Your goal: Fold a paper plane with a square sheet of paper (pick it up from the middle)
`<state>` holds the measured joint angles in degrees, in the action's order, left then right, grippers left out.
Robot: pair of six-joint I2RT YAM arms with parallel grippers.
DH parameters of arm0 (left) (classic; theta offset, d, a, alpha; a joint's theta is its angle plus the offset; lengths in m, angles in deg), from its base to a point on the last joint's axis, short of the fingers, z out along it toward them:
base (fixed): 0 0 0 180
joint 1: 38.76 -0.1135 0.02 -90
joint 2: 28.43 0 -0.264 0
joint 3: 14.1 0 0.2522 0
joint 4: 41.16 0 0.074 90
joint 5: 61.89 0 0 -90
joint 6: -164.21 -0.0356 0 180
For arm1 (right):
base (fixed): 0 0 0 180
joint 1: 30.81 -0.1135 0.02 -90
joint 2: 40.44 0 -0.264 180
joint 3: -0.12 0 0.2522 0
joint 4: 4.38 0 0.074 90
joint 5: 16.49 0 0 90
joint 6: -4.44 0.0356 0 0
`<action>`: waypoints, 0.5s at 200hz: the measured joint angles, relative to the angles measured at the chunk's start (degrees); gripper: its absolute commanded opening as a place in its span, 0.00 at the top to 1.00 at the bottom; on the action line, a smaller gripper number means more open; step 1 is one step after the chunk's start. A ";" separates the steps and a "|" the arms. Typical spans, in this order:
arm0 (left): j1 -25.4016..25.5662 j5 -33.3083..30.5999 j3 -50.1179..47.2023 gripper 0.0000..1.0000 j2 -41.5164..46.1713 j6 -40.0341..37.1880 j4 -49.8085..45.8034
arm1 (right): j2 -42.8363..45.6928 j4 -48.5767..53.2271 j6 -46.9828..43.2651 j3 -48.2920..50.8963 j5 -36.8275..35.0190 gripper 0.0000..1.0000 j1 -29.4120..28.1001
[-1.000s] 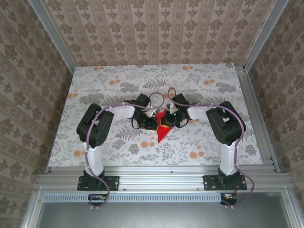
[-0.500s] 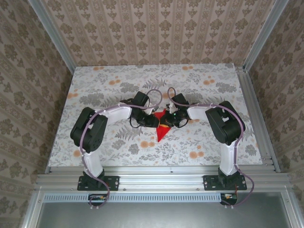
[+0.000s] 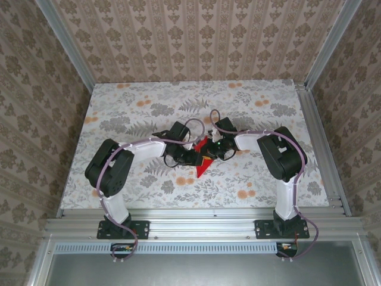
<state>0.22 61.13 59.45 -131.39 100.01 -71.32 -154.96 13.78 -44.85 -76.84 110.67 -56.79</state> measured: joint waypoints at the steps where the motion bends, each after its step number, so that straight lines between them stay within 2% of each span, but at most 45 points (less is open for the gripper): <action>1: 0.00 0.00 0.00 0.67 0.00 0.00 0.04 | 0.00 -0.02 0.00 0.02 0.02 0.86 0.00; 41: 0.00 -0.04 0.00 0.77 -0.70 0.92 1.51 | 0.00 -0.57 0.02 0.28 0.20 0.86 0.00; 100: 0.00 -1.95 0.00 0.76 -2.10 0.55 0.61 | 0.00 -0.81 0.02 0.33 0.26 0.86 0.00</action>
<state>0.22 59.18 59.45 -133.49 100.56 -70.71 -154.96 12.97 -44.83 -76.51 110.94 -56.79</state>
